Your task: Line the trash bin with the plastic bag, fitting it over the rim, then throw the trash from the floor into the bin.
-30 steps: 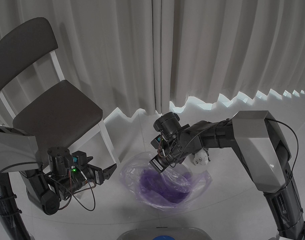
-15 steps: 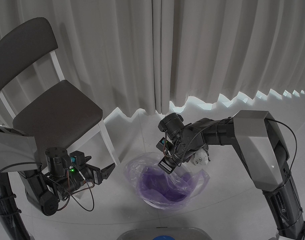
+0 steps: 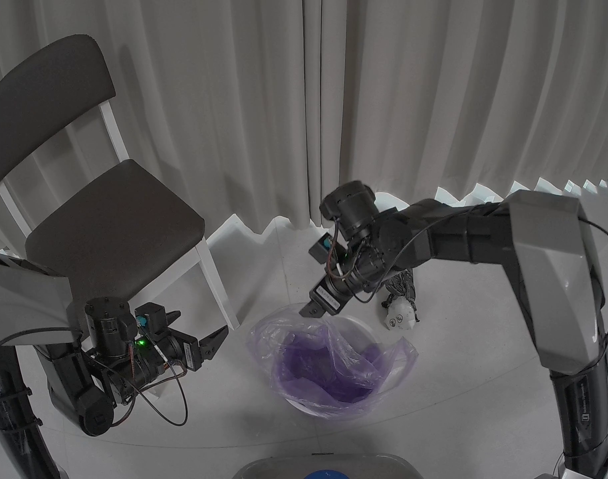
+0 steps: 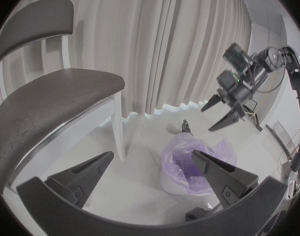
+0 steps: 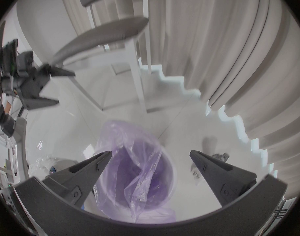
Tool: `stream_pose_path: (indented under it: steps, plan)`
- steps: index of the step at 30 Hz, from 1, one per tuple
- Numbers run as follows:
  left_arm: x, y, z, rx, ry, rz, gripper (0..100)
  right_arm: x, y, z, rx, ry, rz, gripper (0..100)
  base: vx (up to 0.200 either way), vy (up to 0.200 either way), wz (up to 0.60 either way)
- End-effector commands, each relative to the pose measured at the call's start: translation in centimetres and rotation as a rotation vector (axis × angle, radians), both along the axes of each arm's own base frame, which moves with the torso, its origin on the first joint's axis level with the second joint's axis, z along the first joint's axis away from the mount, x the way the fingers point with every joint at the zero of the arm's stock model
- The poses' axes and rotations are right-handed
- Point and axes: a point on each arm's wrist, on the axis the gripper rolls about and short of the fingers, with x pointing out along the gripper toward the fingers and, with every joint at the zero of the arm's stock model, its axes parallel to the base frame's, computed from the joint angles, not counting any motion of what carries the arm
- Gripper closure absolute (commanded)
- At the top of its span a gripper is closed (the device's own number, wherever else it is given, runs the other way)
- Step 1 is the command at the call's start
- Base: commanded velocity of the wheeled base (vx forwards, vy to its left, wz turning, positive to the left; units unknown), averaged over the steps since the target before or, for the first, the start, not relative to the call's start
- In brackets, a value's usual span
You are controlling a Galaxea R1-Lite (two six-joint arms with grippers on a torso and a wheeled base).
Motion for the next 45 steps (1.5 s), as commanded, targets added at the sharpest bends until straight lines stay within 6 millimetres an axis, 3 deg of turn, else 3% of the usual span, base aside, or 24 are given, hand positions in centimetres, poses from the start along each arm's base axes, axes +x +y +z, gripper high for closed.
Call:
stream_pose_path:
  steps: [1, 5, 6, 7, 13, 14, 17, 20, 29, 31, 33, 36, 42, 45]
  plan:
    - [-0.3, 0.1, 0.9, -0.014, -0.047, -0.001, 0, -3.8, -2.4, 5.6, 0.105, -0.148, 0.006, 0, 0.000, 0.000, 0.00]
    - [-0.6, 0.0, 1.4, -0.020, -0.062, -0.008, 0, -7.3, -5.5, 6.4, 0.167, -0.235, -0.008, 0, 0.000, 0.000, 0.00]
    - [-0.6, 0.0, 1.4, -0.020, -0.062, -0.008, 0, -7.4, -5.6, 6.5, 0.169, -0.238, -0.010, 0, 0.000, 0.000, 0.00]
    - [-0.7, -0.1, 1.6, -0.024, -0.067, -0.012, 0, -8.7, -7.0, 6.7, 0.185, -0.247, -0.024, 0, 0.000, 0.000, 0.00]
    - [-1.7, -0.8, 2.5, -0.042, -0.104, -0.044, 0, -13.4, -11.8, 7.0, 0.310, -0.175, -0.184, 0, 0.000, 0.000, 0.00]
    - [-2.0, -1.0, 2.9, -0.049, -0.117, -0.056, 0, -14.6, -13.0, 6.9, 0.359, -0.136, -0.251, 0, 0.000, 0.000, 0.00]
    - [-2.3, -1.2, 3.1, -0.051, -0.122, -0.067, 0, -15.5, -13.7, 6.3, 0.388, -0.091, -0.303, 0, 0.000, 0.000, 0.00]
    - [-2.5, -1.5, 3.2, -0.053, -0.124, -0.081, 0, -16.8, -14.6, 4.2, 0.408, -0.016, -0.377, 0, 0.000, 0.000, 0.00]
    - [-2.4, -1.7, 3.0, -0.038, -0.123, -0.045, 0, -17.2, -14.7, -0.7, 0.434, -0.021, -0.373, 0, 0.000, 0.000, 0.00]
    - [-2.3, -1.7, 3.1, -0.037, -0.127, -0.042, 0, -16.9, -14.2, -1.9, 0.417, 0.001, -0.368, 0, 0.000, 0.000, 0.00]
    - [-2.0, -2.2, 3.3, -0.047, -0.144, -0.052, 0, -16.8, -12.8, -4.3, 0.372, 0.043, -0.341, 0, 0.000, 0.000, 0.00]
    - [-1.7, -2.3, 3.0, -0.038, -0.141, -0.047, 0, -16.6, -11.7, -5.9, 0.364, 0.055, -0.316, 0, 0.133, 0.000, 0.00]
    - [-1.8, -2.3, 3.0, -0.024, -0.142, -0.019, 0, -15.6, -9.8, -8.7, 0.361, 0.046, -0.273, 0, 0.133, 0.000, 0.00]
    - [-1.9, -2.6, 3.1, -0.031, -0.148, -0.031, 0, -14.9, -9.2, -9.2, 0.347, 0.036, -0.258, 0, 0.000, 0.000, 0.00]
